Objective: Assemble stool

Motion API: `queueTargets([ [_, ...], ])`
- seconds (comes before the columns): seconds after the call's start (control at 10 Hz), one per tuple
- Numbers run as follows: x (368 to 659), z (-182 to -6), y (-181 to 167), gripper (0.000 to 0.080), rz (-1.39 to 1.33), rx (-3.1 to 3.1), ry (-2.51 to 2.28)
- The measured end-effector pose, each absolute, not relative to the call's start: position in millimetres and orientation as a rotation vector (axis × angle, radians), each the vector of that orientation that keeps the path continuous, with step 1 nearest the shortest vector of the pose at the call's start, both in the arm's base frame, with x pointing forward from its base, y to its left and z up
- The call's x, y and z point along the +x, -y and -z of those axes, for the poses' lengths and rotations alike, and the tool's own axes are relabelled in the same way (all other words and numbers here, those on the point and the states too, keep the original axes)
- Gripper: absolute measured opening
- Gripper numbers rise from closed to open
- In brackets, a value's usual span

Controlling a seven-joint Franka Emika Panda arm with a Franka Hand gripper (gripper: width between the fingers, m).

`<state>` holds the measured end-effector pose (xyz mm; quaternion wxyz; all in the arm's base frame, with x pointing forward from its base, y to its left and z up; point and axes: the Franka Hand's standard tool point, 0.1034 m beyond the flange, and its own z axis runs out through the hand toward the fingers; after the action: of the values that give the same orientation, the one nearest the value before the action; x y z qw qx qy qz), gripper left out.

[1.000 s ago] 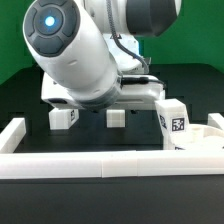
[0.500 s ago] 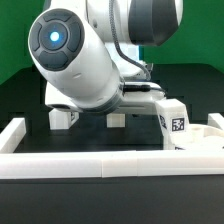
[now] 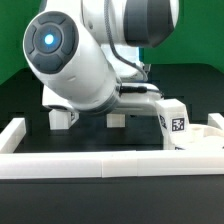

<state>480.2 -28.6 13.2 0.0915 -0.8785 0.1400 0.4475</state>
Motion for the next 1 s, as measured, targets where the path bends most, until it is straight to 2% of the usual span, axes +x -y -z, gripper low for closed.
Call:
queueTargets([
  [0.6, 477.1, -11.6, 30.8, 0.0649, -1.412, -2.572, -0.469],
  [0.7, 477.1, -11.6, 30.9, 0.0558, -1.412, -2.572, -0.470],
  [0.8, 477.1, -11.6, 30.9, 0.0410, -1.412, -2.572, -0.470],
  [0.9, 477.1, -11.6, 31.0, 0.0410, -1.412, -2.572, -0.470],
  [1.0, 477.1, -11.6, 31.0, 0.0334, -1.412, -2.572, -0.470],
])
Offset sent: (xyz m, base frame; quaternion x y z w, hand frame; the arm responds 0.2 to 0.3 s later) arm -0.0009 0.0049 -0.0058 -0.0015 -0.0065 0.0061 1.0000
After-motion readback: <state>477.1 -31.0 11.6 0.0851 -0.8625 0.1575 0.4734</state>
